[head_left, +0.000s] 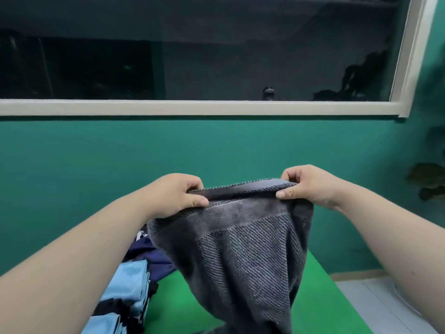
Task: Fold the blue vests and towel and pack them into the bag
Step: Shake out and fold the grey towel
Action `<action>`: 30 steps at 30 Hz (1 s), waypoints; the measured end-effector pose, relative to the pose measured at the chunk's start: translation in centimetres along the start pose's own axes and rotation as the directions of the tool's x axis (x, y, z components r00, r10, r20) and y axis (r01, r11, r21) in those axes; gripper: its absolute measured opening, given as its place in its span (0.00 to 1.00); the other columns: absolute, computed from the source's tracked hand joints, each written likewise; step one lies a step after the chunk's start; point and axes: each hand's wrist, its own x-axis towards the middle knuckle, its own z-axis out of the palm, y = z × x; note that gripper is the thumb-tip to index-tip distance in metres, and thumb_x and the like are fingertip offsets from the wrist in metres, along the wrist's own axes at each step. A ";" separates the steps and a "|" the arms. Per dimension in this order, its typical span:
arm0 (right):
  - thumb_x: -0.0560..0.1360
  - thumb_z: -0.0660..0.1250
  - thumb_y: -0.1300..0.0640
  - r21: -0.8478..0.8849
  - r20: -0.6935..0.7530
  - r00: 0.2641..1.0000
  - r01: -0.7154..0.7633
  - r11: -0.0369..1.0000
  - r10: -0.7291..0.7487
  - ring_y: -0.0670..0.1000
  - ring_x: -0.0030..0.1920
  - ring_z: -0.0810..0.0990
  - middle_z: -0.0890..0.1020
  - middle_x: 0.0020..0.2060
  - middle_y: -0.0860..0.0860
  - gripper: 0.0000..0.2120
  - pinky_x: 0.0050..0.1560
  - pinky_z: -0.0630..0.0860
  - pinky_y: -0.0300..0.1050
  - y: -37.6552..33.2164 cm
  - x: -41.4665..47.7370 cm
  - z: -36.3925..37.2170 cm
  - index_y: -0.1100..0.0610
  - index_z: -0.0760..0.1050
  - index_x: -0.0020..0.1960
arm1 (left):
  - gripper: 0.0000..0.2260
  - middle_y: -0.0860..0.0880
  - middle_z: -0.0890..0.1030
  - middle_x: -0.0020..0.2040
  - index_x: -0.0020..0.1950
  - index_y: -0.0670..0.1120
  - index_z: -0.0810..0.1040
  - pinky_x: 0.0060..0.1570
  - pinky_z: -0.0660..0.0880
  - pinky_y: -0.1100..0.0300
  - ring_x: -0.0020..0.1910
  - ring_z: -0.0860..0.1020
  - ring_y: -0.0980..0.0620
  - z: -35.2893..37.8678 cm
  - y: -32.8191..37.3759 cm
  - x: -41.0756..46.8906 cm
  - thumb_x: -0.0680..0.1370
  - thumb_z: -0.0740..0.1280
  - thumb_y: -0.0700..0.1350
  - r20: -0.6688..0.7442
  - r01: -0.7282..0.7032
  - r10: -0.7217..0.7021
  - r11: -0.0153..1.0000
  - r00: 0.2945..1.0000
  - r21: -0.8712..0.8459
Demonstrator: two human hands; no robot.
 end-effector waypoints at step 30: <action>0.71 0.77 0.63 0.138 0.351 0.931 -0.159 0.978 0.102 0.46 0.52 0.81 0.82 0.50 0.47 0.17 0.60 0.75 0.39 17.3 10.7 20.6 0.51 0.77 0.55 | 0.03 0.63 0.81 0.47 0.49 0.58 0.79 0.53 0.72 0.64 0.48 0.77 0.65 13.3 -13.1 5.3 0.80 0.66 0.51 0.209 0.126 -0.102 0.987 0.973 -0.105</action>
